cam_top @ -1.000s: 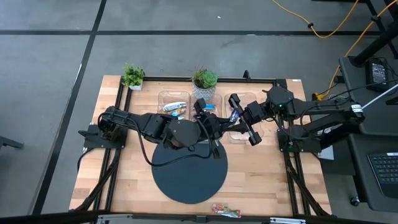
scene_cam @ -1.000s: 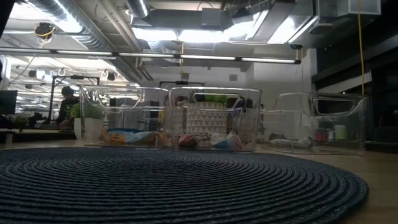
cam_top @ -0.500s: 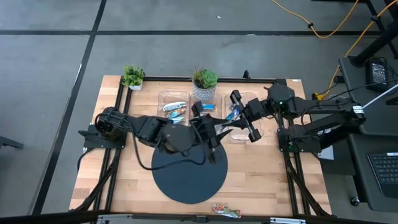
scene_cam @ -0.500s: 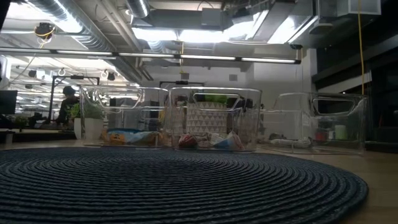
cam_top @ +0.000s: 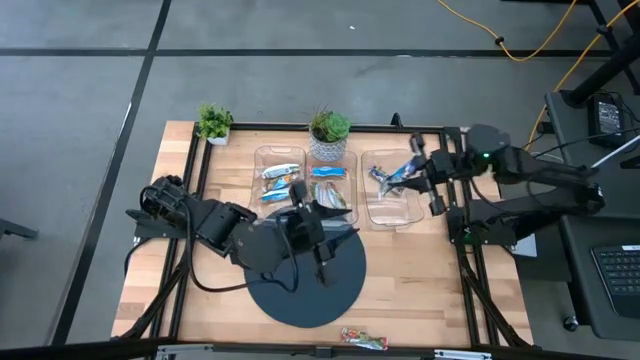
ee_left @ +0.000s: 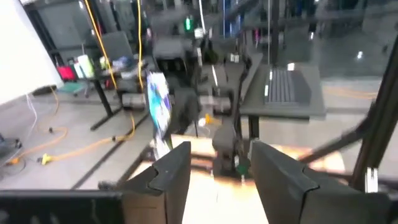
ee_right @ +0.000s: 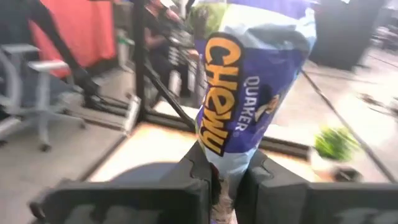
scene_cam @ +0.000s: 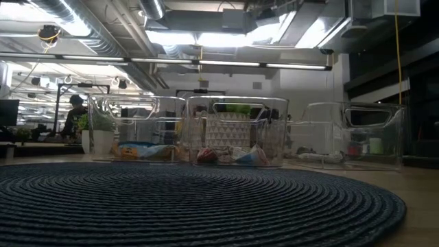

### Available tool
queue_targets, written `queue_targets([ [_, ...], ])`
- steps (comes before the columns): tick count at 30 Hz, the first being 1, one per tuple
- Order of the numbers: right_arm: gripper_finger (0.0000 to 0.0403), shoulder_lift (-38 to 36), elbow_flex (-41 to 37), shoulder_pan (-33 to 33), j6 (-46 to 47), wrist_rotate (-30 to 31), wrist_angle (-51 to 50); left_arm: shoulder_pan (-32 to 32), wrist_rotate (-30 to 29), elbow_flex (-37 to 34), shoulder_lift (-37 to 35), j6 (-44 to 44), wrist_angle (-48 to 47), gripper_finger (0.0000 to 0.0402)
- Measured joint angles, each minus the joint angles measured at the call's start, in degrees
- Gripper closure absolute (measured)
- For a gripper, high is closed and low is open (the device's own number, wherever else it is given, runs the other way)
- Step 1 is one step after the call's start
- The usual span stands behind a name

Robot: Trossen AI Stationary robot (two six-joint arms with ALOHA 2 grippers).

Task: Pick and place Granola Bars by type
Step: Put the blue granola bar into the right transparent bin

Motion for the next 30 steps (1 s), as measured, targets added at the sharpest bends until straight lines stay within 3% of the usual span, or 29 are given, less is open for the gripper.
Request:
queue_targets([
  [8, 0.0352, -7.9, 0.0, -1.0, -0.7, 10.0, -12.5, 0.5, 0.3, -1.0, 0.1, -7.8, -6.1, 0.0254],
  [14, 0.0373, -9.7, 0.1, -1.0, -0.1, 15.9, -19.8, 1.3, 0.3, -1.0, 0.1, -8.6, -6.5, 0.0254],
  [23, 0.0350, -4.6, 8.0, -3.0, 2.2, 16.4, -36.9, 2.5, 3.2, -1.0, 0.1, -8.7, -6.7, 0.0254],
  [30, 0.0374, 2.9, 17.7, -6.7, -1.0, 17.1, -51.6, 2.8, 3.4, -1.0, 0.1, -8.6, -6.8, 0.0254],
])
